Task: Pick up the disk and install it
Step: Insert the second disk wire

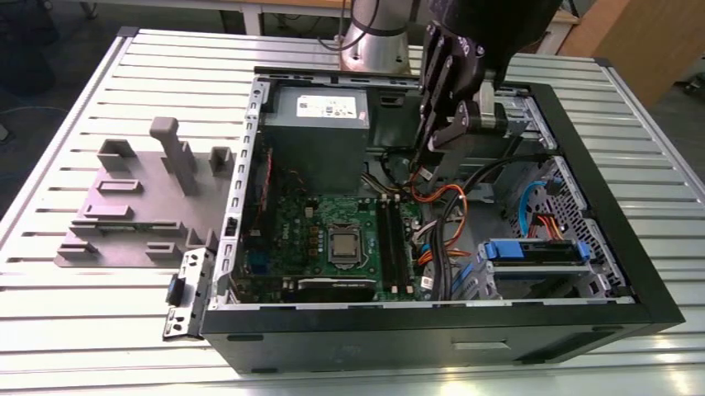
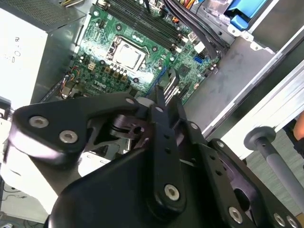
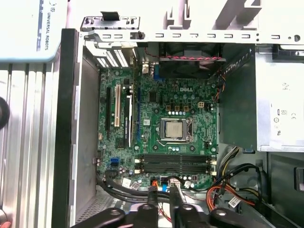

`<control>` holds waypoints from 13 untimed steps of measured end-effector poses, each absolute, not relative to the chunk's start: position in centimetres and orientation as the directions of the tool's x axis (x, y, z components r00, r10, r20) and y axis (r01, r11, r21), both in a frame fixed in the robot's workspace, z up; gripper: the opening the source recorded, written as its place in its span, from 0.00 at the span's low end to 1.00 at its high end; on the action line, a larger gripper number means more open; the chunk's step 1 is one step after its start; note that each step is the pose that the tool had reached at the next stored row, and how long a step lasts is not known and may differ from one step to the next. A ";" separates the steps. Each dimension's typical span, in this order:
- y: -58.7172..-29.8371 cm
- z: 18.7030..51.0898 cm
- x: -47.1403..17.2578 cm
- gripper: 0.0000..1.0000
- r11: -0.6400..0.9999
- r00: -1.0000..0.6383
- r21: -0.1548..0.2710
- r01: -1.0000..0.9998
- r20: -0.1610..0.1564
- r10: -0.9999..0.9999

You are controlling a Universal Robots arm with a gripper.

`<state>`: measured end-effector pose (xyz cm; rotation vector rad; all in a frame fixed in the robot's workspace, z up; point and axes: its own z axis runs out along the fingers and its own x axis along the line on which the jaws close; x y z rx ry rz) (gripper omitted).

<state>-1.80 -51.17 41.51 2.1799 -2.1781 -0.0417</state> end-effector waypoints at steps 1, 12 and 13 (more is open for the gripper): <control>-51.2 41.5 -1.9 0.25 0.000 0.002 0.061 -0.998 0.023 -1.000; -51.2 41.4 -3.7 0.11 0.000 0.002 0.061 -0.998 0.023 -1.000; -51.2 41.4 -3.7 0.11 0.000 0.002 0.061 -0.998 0.023 -1.000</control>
